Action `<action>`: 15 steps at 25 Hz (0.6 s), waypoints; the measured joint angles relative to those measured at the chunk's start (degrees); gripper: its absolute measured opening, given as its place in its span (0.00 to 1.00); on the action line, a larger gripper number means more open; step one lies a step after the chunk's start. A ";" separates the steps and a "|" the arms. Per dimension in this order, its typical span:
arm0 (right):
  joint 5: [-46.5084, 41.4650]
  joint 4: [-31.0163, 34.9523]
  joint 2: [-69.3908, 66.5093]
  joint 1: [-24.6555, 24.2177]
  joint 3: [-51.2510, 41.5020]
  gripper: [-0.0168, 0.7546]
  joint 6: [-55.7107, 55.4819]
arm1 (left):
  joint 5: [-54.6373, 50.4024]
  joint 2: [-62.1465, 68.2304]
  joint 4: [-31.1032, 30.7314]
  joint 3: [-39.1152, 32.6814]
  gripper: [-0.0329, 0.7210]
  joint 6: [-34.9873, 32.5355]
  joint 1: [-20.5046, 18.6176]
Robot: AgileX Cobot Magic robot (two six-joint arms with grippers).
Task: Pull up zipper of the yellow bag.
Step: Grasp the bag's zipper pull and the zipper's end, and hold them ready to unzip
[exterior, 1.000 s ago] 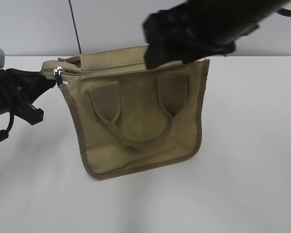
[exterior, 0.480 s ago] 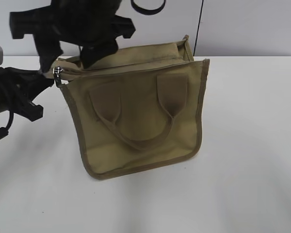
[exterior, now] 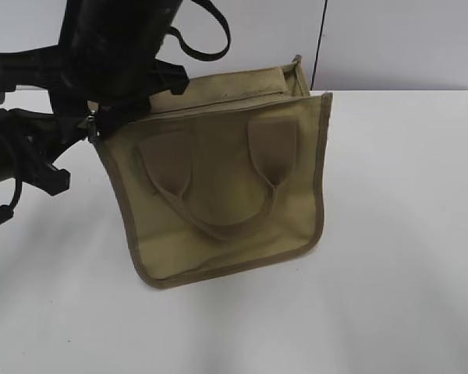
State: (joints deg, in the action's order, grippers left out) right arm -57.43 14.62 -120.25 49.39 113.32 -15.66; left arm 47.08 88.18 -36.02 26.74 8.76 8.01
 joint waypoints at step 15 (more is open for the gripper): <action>1.97 -1.57 -1.43 -0.67 4.50 0.46 -1.83 | 0.93 0.00 -0.11 0.00 0.05 0.11 0.00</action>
State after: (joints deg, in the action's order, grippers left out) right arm -55.46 13.04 -121.68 48.72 117.82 -17.49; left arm 48.01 88.18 -36.13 26.74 8.87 8.01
